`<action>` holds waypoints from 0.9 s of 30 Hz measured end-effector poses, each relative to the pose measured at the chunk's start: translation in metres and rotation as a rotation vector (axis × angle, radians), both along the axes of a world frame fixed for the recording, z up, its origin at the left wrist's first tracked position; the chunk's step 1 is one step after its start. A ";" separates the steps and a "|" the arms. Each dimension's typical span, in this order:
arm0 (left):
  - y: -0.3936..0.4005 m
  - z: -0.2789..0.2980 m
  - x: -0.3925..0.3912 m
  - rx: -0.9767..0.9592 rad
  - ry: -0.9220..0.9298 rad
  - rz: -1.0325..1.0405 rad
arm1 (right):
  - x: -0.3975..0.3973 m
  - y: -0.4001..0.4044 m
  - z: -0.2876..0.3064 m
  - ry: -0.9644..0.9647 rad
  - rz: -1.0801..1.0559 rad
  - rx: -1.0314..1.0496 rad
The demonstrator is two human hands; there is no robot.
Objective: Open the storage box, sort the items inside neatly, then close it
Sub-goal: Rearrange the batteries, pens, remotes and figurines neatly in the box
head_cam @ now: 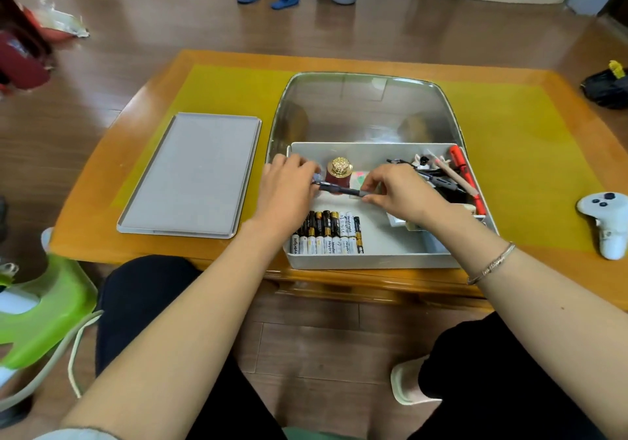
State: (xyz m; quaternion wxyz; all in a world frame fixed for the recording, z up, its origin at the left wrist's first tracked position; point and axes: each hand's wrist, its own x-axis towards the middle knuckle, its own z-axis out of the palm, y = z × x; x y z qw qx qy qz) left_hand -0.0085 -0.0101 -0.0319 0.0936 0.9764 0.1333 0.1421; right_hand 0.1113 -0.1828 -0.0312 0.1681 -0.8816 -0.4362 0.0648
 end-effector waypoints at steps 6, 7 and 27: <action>-0.034 -0.012 -0.015 -0.212 0.097 -0.081 | -0.008 0.019 -0.023 -0.153 -0.003 -0.213; -0.037 -0.015 -0.015 -0.279 0.229 -0.097 | -0.008 0.022 -0.026 -0.157 -0.008 -0.235; -0.040 -0.040 0.001 -0.361 0.754 -0.081 | -0.004 0.029 -0.032 -0.067 0.077 -0.354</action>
